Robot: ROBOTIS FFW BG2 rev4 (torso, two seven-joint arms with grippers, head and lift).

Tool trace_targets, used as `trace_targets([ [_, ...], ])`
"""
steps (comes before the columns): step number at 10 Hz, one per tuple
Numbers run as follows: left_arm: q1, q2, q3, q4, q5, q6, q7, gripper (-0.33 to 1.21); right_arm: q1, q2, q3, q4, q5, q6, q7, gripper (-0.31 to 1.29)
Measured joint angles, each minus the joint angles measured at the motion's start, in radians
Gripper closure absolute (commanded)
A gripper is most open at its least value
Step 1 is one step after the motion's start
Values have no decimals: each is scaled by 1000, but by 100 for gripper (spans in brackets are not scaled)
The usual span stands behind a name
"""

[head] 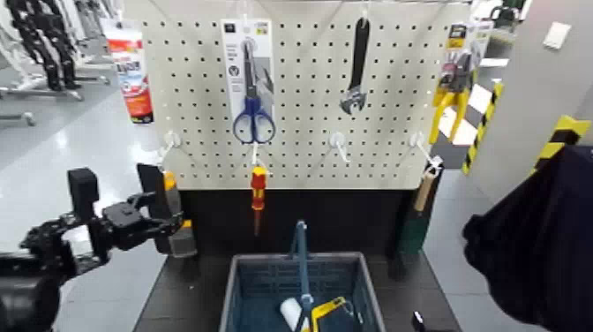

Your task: Put the yellow paint brush into the crate.

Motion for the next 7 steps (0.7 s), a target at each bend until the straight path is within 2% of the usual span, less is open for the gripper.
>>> trace_targets([
  [1,-9,-3,-11,10,5,-3,-1,15,0,0,0,0,0,0,0,14],
  [2,-16,-4,-20,16,11,-5,-3,23,0,0,0,1,-1,-1,0,14],
  [5,-30,-8,-29,23,20,-7,-9,97,0,1,0,2,-2,-1,2,14],
  [6,-30,-10,-29,23,23,-3,-7,110,0,1,0,2,-3,-1,2,14],
  [7,-29,-11,-29,19,26,-2,-3,111,1,2,-1,2,-4,-1,2,14],
])
